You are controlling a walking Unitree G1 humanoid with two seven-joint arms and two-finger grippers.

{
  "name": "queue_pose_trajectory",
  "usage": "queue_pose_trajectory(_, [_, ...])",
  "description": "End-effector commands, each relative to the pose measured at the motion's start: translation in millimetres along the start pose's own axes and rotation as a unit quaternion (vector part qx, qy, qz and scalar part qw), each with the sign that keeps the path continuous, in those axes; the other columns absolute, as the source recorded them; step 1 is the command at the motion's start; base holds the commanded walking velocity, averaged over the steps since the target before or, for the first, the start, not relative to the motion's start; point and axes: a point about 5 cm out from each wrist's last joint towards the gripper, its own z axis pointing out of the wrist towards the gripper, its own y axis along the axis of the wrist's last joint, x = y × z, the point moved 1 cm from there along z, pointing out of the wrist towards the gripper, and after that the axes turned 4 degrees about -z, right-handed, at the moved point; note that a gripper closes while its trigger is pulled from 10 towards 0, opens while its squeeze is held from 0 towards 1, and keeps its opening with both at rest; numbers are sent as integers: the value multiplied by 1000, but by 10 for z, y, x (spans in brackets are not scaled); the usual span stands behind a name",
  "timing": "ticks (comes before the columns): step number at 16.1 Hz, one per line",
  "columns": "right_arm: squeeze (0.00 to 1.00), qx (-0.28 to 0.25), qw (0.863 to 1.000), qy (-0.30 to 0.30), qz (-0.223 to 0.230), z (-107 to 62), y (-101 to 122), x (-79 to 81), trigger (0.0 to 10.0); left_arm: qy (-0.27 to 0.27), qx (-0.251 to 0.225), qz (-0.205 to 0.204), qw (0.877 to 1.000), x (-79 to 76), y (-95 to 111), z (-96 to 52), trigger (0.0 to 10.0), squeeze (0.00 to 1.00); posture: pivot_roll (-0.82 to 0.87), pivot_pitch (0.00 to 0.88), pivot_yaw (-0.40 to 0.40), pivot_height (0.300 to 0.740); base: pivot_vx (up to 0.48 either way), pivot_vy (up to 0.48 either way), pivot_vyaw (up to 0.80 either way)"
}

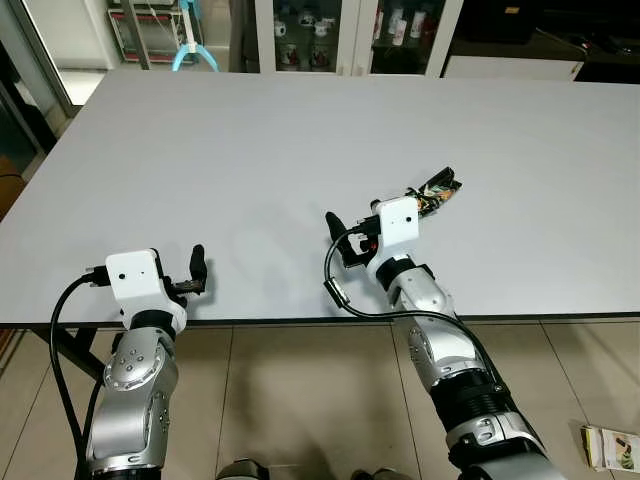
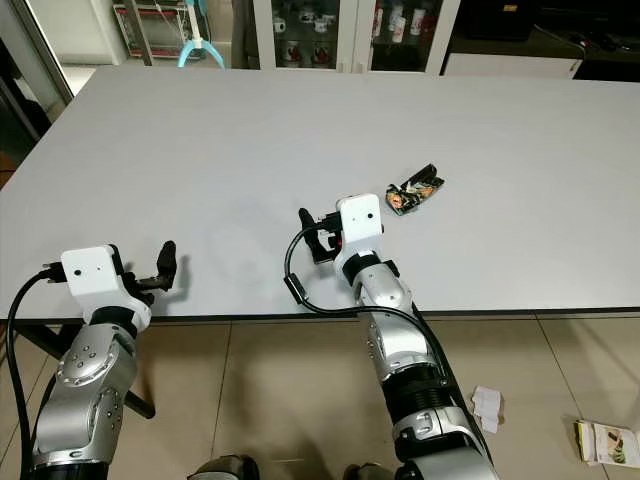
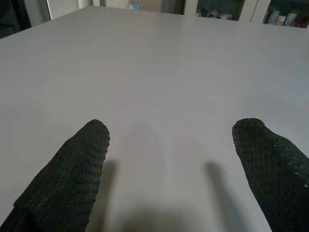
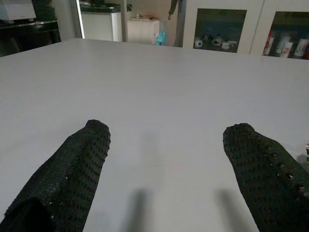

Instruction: Picking trash to rubbish bin

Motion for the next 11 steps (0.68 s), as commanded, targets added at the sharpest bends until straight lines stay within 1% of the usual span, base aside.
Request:
queue_pose_trajectory(1, [0,5,1000,0,-1,-11,-4,-23,10000,4,7,-5,1000,1,-23,-8,10000,0,10,101,-21,740,0,0,0])
queue_pose_trajectory(7, [0,9,1000,1,-5,-24,-23,-26,10000,8,13,-8,1000,8,-51,-20,10000,0,9,103,-21,740,0,0,0])
queue_pose_trajectory(11, [0,9,1000,2,-6,-27,-24,-25,10000,7,14,-10,1000,4,-57,-23,10000,0,8,105,-22,740,0,-321,0])
